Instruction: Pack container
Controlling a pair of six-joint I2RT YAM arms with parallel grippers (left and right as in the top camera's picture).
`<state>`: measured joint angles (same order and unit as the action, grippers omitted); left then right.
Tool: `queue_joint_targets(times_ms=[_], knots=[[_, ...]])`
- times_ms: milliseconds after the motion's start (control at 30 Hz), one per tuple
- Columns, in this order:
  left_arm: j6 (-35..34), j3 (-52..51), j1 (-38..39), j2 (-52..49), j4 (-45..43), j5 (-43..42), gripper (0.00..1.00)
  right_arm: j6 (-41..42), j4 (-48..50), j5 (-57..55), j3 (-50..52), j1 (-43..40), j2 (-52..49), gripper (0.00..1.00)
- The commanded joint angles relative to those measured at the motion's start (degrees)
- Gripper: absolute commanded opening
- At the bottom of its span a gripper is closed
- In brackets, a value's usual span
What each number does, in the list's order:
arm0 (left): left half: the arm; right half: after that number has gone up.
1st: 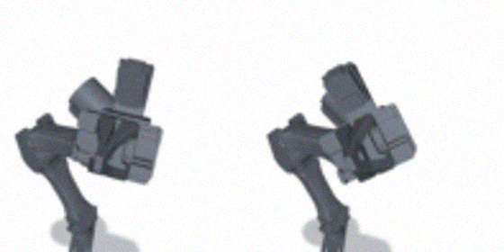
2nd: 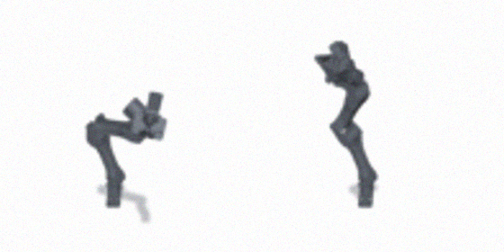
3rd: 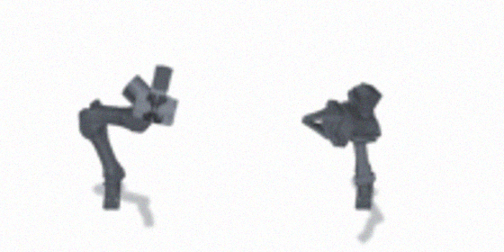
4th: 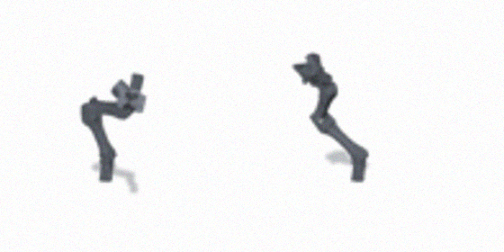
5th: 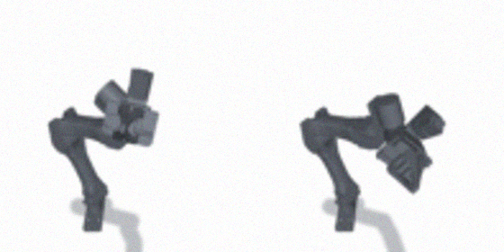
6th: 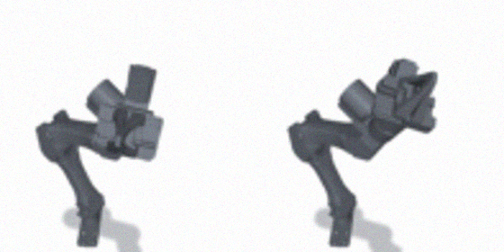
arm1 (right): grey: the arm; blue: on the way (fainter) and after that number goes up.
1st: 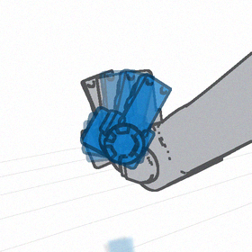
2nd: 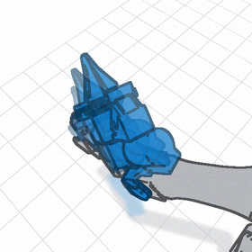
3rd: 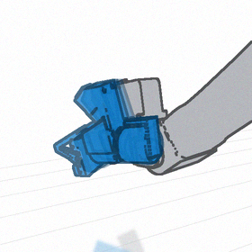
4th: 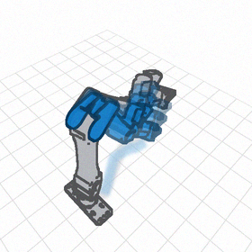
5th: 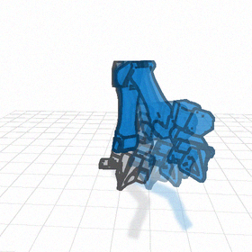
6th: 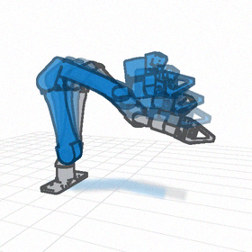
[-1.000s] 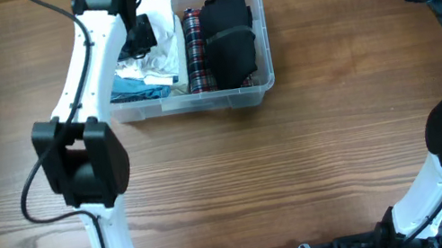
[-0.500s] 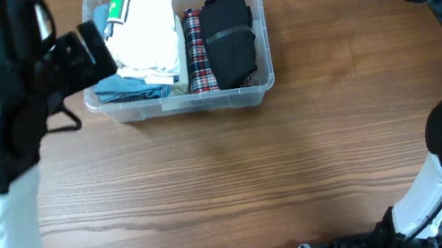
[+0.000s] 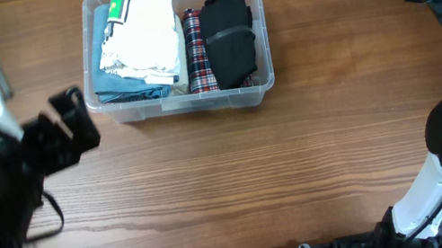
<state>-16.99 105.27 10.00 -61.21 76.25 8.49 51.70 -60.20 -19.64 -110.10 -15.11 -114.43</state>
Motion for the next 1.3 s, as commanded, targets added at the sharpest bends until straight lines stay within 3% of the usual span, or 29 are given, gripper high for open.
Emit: queue_joint_targets(times_ms=[0, 300, 567, 733, 1267], knots=[[-0.37, -12.94, -0.96, 10.75, -8.17, -2.14, 1.0, -0.7, 0.0, 0.09, -0.02, 0.2, -0.33, 1.0], [-2.34, -55.78, -0.96, 37.38, -41.42, -4.17, 1.0, -0.68, 0.0, 0.09, -0.02, 0.2, -0.33, 1.0], [-2.97, -79.21, -2.8, 46.64, -66.64, -4.13, 1.0, -0.68, 0.0, 0.09, -0.02, 0.2, -0.33, 1.0], [-2.97, -88.26, -6.12, 51.21, -74.07, -3.48, 1.0, -0.68, 0.0, 0.09, -0.02, 0.2, -0.33, 1.0], [-3.41, -98.57, -6.6, 60.08, -74.6, -2.45, 1.0, -0.68, 0.02, 0.09, -0.02, 0.24, -0.33, 1.0]])
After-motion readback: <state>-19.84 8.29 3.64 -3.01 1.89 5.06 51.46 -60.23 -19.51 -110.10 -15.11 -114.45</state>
